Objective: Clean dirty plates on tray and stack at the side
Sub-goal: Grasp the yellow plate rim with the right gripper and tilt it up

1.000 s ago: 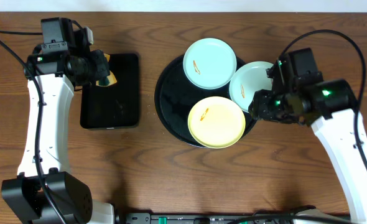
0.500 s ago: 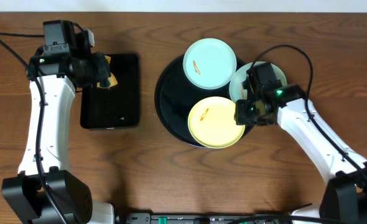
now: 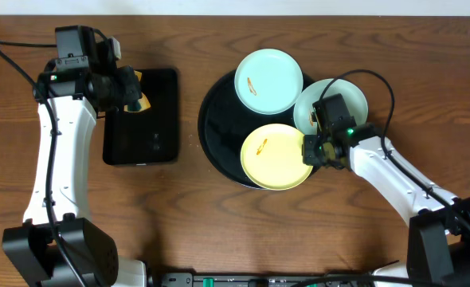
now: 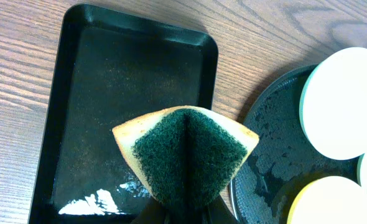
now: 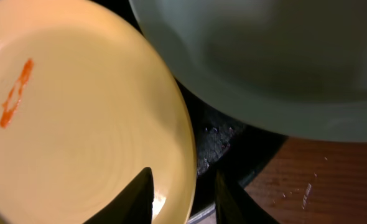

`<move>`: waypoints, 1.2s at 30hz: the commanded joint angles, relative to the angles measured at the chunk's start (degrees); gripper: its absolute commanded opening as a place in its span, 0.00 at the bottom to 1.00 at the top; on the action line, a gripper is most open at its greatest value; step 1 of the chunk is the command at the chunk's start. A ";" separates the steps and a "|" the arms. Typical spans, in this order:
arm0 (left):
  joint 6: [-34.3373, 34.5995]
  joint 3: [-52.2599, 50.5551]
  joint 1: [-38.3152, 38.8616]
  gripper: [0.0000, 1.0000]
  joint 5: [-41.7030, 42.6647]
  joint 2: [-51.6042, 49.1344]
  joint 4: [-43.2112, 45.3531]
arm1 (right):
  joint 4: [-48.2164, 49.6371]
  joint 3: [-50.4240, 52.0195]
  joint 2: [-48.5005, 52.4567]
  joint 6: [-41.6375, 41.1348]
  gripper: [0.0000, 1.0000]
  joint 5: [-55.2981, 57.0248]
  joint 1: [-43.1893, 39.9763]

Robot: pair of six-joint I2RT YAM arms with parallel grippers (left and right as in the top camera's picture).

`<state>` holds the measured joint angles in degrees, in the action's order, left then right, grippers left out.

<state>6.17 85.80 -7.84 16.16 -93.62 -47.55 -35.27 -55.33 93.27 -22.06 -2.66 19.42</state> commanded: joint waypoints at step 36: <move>-1.46 -0.31 -0.24 0.07 -0.33 1.14 -0.17 | 6.32 5.29 0.50 -4.26 0.06 -0.33 0.87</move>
<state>5.74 85.80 -7.84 16.16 -93.62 -47.70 -29.26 -50.50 93.30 -26.37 -3.01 19.73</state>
